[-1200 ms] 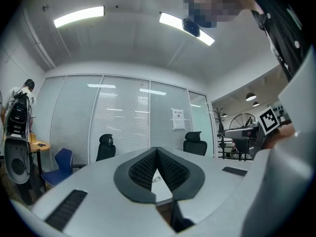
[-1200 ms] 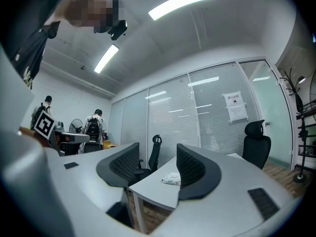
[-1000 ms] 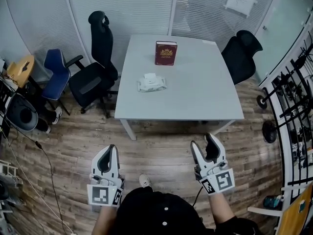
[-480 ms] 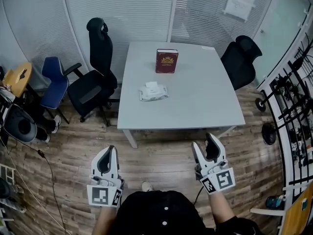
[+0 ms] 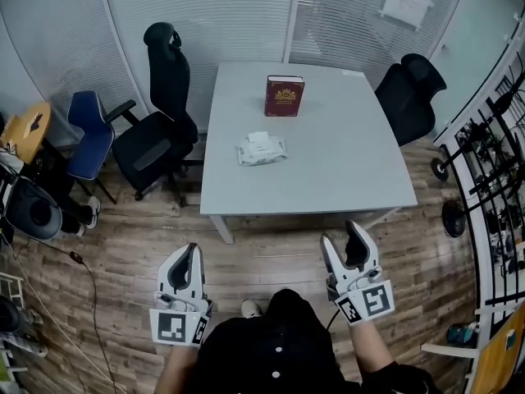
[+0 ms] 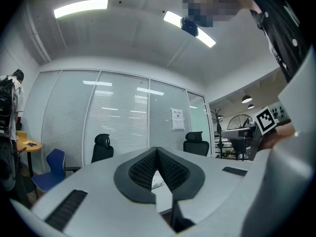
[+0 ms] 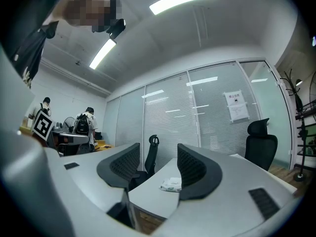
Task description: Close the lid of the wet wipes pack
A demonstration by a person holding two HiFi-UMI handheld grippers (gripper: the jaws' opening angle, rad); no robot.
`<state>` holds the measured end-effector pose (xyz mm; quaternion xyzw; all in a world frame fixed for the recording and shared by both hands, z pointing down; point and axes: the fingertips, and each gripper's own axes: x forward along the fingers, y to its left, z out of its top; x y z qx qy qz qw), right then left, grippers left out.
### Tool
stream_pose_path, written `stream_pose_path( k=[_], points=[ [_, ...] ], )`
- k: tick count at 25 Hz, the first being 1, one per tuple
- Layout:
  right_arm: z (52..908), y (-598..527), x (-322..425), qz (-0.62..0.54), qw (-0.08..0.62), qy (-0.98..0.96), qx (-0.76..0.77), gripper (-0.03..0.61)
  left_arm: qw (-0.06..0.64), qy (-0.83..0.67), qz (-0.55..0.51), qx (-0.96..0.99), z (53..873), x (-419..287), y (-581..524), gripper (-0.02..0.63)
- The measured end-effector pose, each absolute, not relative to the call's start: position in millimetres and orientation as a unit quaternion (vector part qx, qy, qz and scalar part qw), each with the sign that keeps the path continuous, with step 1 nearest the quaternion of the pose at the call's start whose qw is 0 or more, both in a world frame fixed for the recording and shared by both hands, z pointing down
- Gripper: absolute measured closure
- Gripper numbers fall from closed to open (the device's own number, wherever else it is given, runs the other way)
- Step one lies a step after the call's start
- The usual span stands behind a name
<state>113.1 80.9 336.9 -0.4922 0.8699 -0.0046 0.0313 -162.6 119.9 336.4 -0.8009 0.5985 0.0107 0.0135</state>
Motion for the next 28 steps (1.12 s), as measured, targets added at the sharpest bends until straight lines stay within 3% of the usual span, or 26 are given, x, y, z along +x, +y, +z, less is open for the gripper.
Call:
stream_pose_path(
  k=[28],
  points=[
    [343.8,-67.8,138.8,-0.021,0.028,0.876,-0.482,0.336,0.017,0.609,0.0,-0.793,332.0,-137.9,-23.2,0.598]
  ],
)
